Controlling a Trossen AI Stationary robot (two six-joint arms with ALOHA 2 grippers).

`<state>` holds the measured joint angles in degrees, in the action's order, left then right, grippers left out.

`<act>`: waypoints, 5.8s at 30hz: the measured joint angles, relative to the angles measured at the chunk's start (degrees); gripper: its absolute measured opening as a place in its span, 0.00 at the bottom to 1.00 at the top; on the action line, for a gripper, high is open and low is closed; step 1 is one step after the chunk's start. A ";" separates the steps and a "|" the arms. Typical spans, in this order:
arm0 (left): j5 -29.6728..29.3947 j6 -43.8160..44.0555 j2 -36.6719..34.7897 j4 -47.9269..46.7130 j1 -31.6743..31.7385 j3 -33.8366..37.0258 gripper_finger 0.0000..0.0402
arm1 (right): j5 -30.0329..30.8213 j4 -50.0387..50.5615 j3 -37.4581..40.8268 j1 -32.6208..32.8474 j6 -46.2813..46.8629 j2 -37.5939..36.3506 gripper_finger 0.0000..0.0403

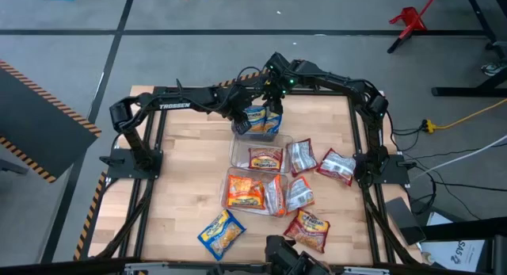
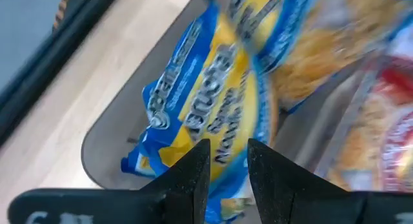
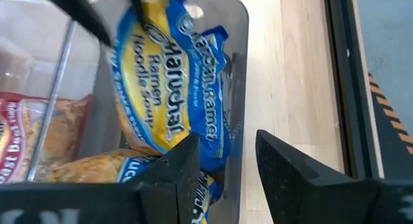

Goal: Sort Maruchan noodles
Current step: Put the top blue noodle pack into the black bin, then put the blue noodle pack into the black bin

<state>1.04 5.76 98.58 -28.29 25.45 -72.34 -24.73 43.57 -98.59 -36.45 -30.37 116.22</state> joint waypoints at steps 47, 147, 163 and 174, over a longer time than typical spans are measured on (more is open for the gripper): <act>4.43 8.88 -4.75 -2.93 8.79 0.13 0.24 | 6.33 -22.93 12.21 5.27 5.29 -6.12 0.34; -12.90 68.06 2.34 14.12 -63.37 20.62 0.51 | 8.60 0.00 16.92 6.84 10.48 -42.97 0.34; -3.89 72.04 0.53 13.06 -63.69 20.82 0.02 | 8.61 -0.18 16.92 6.84 10.33 -42.97 0.34; -5.02 81.14 -13.69 0.95 -64.20 20.85 0.01 | 8.61 0.00 16.90 6.82 8.85 -42.95 0.34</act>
<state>-3.98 86.90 84.89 -27.34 -38.74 -51.48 -16.12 43.57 -81.69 -29.63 -21.52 73.28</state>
